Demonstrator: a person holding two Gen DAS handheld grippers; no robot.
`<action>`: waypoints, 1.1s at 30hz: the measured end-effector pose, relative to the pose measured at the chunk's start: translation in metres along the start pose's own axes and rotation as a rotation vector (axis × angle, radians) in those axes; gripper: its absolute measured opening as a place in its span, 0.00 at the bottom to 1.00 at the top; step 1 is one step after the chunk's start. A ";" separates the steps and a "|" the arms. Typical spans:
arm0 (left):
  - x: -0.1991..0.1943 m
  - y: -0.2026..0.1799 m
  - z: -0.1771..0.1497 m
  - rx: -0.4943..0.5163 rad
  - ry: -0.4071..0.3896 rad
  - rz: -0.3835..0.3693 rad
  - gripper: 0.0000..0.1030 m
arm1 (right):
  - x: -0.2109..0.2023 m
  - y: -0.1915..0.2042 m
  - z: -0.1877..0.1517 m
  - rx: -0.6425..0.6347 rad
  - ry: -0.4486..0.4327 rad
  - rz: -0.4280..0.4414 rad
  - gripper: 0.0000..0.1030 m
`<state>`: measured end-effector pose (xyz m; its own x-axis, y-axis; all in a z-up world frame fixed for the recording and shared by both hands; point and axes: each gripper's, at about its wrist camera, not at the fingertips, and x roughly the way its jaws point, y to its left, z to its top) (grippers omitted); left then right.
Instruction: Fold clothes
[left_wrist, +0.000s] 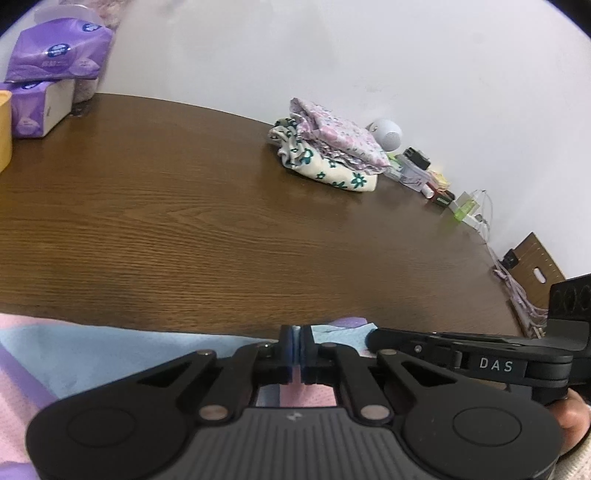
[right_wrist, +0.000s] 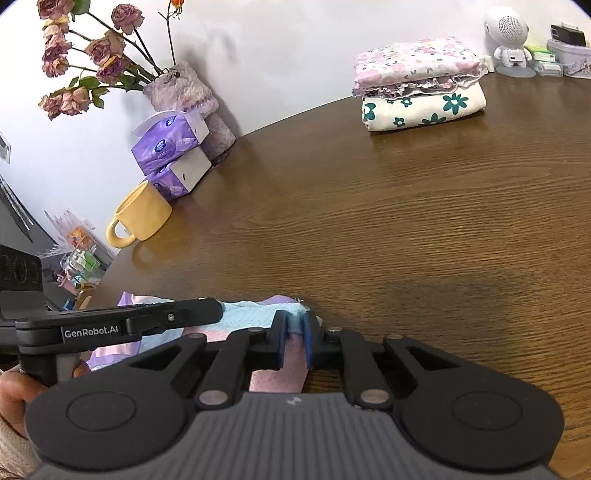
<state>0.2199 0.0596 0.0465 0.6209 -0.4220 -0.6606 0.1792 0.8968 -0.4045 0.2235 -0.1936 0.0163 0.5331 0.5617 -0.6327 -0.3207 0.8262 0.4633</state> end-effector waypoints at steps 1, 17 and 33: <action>0.001 0.000 -0.001 0.002 0.000 0.006 0.02 | 0.001 0.001 -0.001 -0.002 0.002 -0.003 0.09; -0.067 -0.024 -0.053 0.139 -0.092 -0.028 0.50 | -0.068 0.025 -0.060 -0.088 -0.101 -0.013 0.44; -0.075 -0.049 -0.114 0.284 -0.081 0.036 0.48 | -0.086 0.042 -0.128 -0.041 -0.126 -0.029 0.46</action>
<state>0.0779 0.0319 0.0440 0.6872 -0.3876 -0.6144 0.3552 0.9171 -0.1813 0.0640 -0.2012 0.0110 0.6356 0.5297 -0.5616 -0.3339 0.8446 0.4186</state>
